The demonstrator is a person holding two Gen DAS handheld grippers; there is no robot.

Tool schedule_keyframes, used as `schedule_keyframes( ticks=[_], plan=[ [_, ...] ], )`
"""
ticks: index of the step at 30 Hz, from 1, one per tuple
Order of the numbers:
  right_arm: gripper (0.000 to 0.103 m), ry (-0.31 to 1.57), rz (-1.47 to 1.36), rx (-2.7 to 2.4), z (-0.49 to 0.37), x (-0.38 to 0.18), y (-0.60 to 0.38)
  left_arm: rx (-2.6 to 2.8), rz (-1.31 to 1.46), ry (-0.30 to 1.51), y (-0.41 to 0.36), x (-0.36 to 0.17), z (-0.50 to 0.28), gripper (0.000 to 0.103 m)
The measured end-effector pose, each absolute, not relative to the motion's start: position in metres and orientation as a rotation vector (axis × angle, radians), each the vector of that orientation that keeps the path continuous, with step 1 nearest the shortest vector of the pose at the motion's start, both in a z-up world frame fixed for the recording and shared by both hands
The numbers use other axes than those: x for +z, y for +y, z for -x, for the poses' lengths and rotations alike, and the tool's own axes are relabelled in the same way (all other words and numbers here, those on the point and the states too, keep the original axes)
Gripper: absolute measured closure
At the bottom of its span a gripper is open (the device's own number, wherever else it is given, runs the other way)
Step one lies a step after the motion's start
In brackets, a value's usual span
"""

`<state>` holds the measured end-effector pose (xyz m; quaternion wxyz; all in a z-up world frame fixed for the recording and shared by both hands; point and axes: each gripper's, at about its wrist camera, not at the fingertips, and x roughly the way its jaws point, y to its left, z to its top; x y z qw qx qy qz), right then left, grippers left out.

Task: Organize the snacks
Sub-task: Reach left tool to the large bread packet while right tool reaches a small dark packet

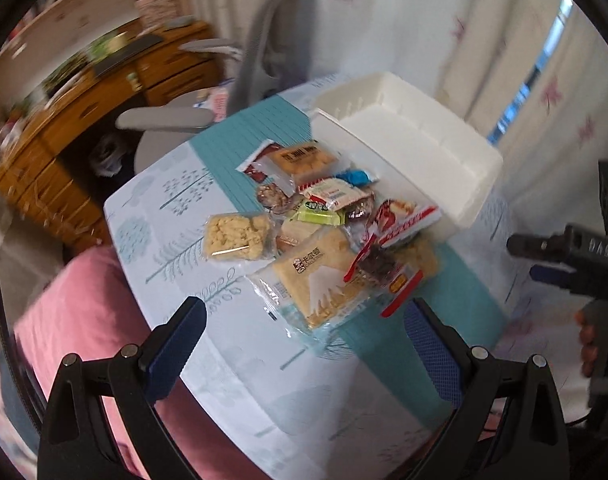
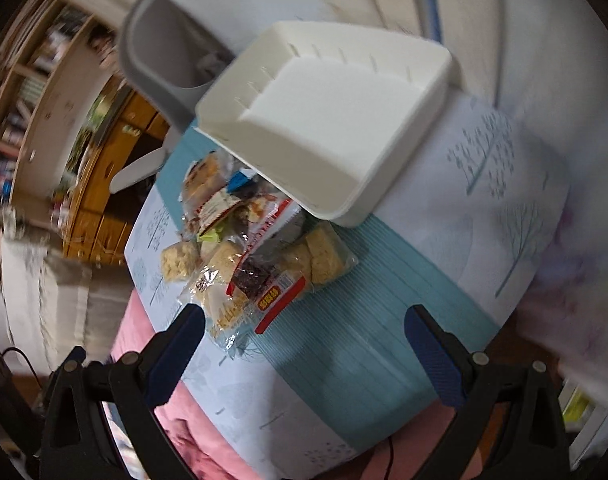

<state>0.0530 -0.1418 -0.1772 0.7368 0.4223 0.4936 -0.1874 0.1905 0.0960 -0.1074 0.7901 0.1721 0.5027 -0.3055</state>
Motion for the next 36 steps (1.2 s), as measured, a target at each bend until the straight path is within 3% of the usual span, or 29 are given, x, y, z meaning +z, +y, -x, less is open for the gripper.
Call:
schedule_keyframes(
  ticks=[16, 31, 36],
  plan=[
    [0.003, 1.173, -1.427, -0.385, -0.094, -0.278, -0.135, -0.87, -0.768, 1.14, 0.037, -0.211, -0.222, 0.005],
    [0.003, 1.323, -1.642, -0.493, -0.138, -0.327, -0.118, -0.95, -0.902, 1.229, 0.01, -0.283, -0.233, 0.001],
    [0.011, 1.364, -1.613, -0.542, -0.147, -0.33, -0.12, -0.955, -0.892, 1.245, 0.005, -0.299, -0.242, 0.001]
  ],
)
